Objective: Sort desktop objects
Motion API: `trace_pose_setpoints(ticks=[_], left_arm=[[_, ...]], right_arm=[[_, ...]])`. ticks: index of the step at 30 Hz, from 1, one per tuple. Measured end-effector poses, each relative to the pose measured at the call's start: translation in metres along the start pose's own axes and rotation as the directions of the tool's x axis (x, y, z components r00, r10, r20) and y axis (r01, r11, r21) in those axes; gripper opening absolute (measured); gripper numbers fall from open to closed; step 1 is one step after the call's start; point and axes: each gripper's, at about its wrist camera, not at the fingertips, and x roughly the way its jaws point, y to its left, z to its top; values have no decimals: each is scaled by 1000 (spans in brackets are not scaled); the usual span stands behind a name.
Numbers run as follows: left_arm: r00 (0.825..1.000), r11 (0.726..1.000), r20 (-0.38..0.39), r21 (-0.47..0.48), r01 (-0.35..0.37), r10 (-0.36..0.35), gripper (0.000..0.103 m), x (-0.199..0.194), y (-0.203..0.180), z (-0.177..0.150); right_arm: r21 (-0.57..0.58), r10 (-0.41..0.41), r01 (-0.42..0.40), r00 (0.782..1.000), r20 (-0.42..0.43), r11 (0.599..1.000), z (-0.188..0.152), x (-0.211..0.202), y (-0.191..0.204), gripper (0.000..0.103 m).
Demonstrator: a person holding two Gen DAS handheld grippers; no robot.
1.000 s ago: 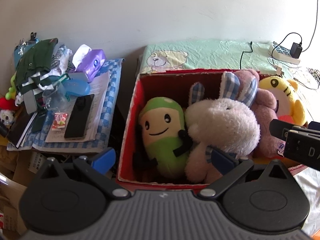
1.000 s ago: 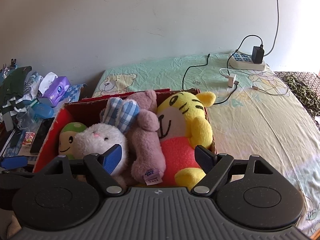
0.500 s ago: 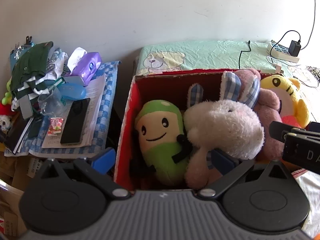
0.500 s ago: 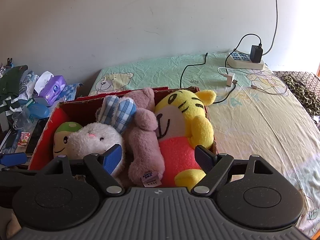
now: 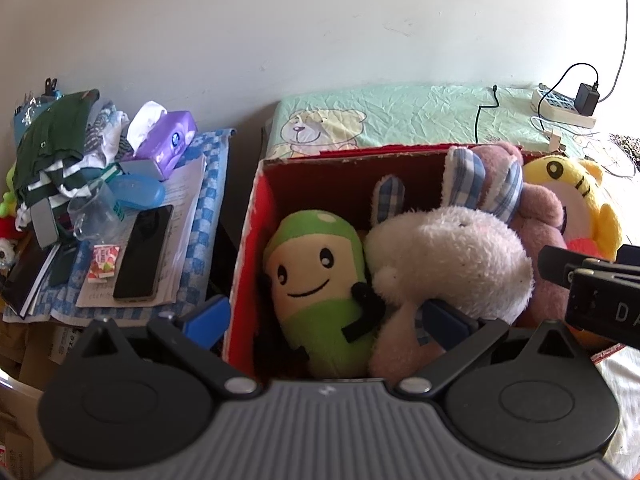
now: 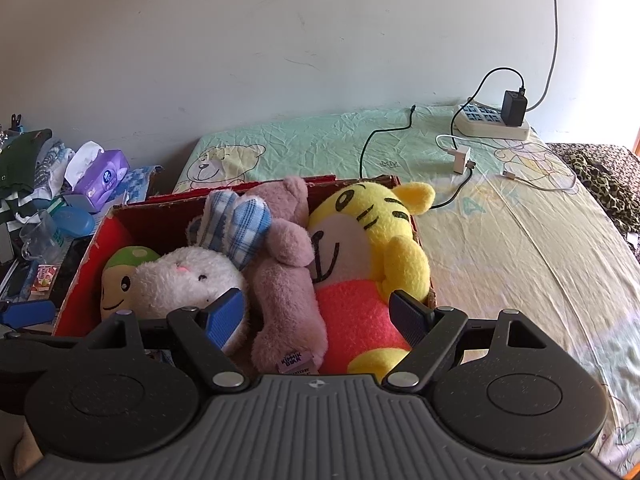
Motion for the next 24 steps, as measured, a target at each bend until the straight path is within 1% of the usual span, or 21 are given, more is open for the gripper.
trace_pose_setpoints(ticks=[13,24], left_arm=[[1000,1000,-1,-6,5,-5,103,3,1,1],[1000,1000,-7,-10,7,-7,103,3,2,1]], right_arm=[[-1,4,-4,1000,-7,1000,0,2,2,82],[9,-9,9,1000,-3,1000,-1,-1,-1,82]])
